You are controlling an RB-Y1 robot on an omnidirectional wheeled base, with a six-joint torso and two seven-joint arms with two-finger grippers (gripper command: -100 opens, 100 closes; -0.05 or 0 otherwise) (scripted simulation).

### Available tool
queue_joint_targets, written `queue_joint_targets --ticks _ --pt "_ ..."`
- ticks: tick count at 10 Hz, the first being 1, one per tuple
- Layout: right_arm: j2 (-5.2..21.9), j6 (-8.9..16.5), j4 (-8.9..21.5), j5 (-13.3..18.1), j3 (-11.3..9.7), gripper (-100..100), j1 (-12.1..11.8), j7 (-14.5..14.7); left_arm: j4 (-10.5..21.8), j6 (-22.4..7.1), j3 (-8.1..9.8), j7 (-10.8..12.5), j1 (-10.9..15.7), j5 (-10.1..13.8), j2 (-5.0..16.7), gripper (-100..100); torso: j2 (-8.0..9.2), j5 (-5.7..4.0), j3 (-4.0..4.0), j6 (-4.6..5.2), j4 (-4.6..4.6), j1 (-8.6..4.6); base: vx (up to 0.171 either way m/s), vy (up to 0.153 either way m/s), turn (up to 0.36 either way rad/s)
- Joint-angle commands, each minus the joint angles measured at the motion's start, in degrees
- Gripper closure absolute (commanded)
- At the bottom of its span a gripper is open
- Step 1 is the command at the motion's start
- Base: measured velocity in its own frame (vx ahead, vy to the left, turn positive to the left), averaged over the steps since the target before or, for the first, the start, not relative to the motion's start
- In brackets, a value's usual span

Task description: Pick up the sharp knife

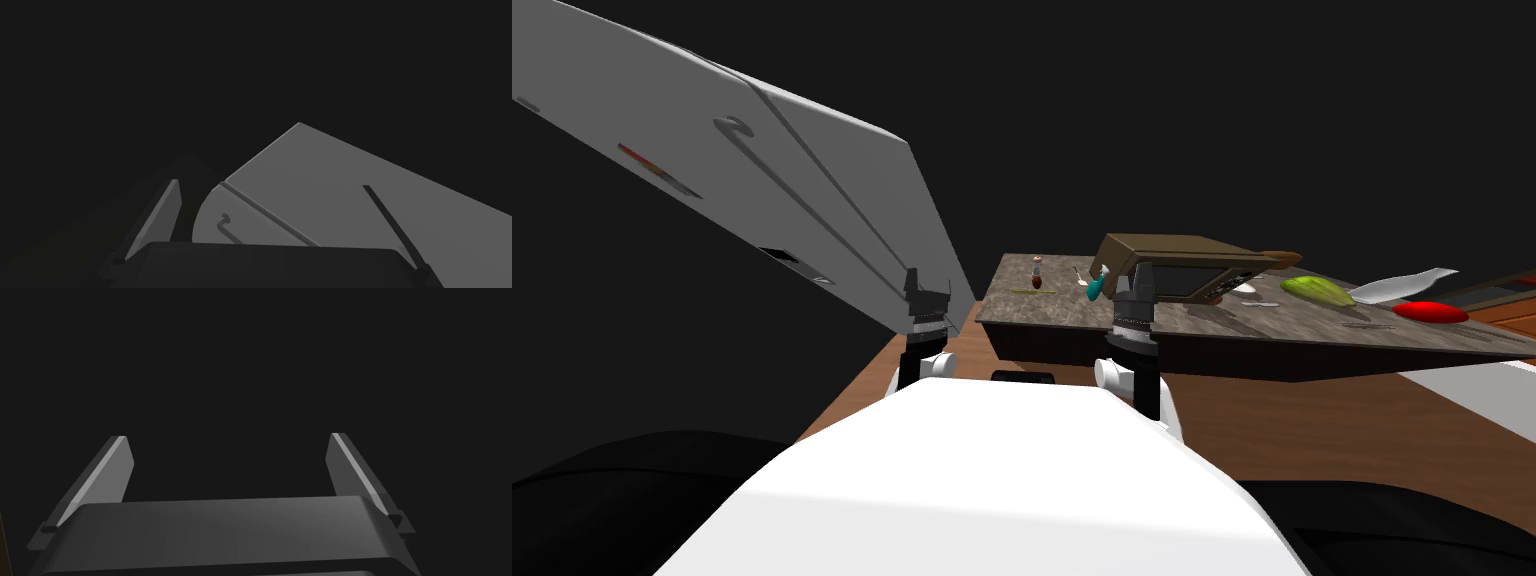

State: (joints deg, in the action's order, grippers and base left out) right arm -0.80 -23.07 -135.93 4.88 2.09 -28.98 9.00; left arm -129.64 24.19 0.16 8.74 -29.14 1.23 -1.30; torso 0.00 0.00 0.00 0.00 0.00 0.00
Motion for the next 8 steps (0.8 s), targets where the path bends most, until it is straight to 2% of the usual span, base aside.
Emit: queue_joint_targets --ticks 1,4,5,7,8 --pt "2.25 0.01 0.55 0.63 -0.11 -100 0.18 0.52 0.00 0.00 0.00 0.00 0.00 0.00 0.00 0 0.00 0.00 0.00 0.00 0.00 0.00 -0.031 0.004 -0.027" --pt "7.55 0.04 2.83 3.06 -0.52 -100 1.07 2.65 0.00 0.00 0.00 0.00 0.01 0.00 0.00 0 0.34 0.00 0.19 0.00 0.07 -0.01 -0.104 -0.002 -0.038" --pt "8.10 0.04 2.83 3.06 -0.52 -100 1.07 2.65 0.00 0.00 0.00 0.00 0.01 0.00 0.00 0 0.48 -0.01 0.27 0.01 0.10 -0.07 -0.100 0.007 -0.007" --pt "12.19 0.06 5.37 5.43 -0.90 -100 2.03 4.85 0.00 0.00 0.00 0.00 0.01 0.00 0.00 0 0.34 0.01 0.20 0.00 0.08 0.04 -0.088 0.017 -0.030" --pt "12.71 0.06 5.37 5.43 -0.90 -100 2.03 4.85 0.00 0.00 0.00 0.00 0.01 0.00 0.00 0 0.37 0.00 0.21 0.00 0.08 0.03 -0.082 0.018 -0.010"
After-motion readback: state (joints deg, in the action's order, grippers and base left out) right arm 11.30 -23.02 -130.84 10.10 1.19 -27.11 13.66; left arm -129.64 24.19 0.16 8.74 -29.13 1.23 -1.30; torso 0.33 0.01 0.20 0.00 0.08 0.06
